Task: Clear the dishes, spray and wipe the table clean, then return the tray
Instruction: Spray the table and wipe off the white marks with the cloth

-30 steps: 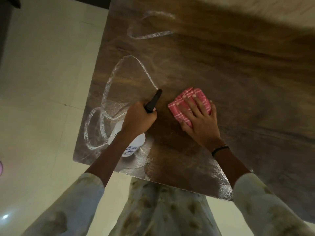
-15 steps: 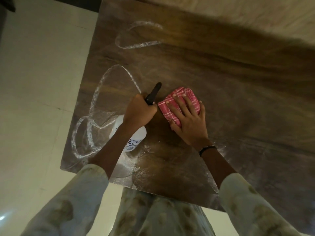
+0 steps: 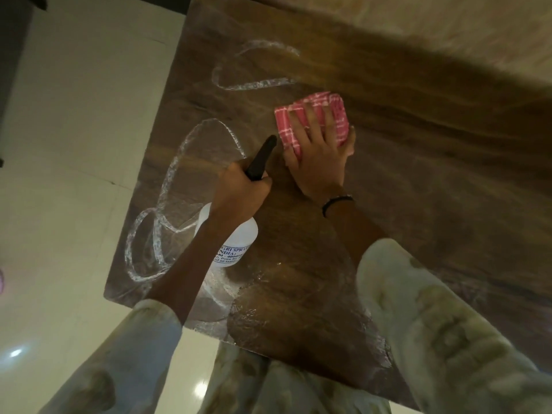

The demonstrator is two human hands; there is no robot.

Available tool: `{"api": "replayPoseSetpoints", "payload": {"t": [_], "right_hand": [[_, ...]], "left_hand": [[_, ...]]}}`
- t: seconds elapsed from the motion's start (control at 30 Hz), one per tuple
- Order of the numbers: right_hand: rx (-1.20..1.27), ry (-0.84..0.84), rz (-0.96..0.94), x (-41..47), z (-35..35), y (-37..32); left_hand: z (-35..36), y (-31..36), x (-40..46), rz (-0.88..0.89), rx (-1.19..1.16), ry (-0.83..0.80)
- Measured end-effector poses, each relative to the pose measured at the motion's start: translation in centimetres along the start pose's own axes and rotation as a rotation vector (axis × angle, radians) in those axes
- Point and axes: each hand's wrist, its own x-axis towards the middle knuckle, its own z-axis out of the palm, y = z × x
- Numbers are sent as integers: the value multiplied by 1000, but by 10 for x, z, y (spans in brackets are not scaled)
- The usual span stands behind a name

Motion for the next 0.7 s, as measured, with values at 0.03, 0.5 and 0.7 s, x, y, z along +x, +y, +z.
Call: {"api": "replayPoseSetpoints", "payload": {"t": [0.03, 0.5, 0.7], "right_hand": [[-13, -6, -33, 4, 4, -11], [-32, 23, -98, -3, 1, 18], [-21, 50, -292, 7, 8, -32]], "left_hand": [[-1, 0, 1, -3, -7, 11], [-9, -3, 19, -44, -10, 59], [-16, 7, 28, -57, -17, 65]]}}
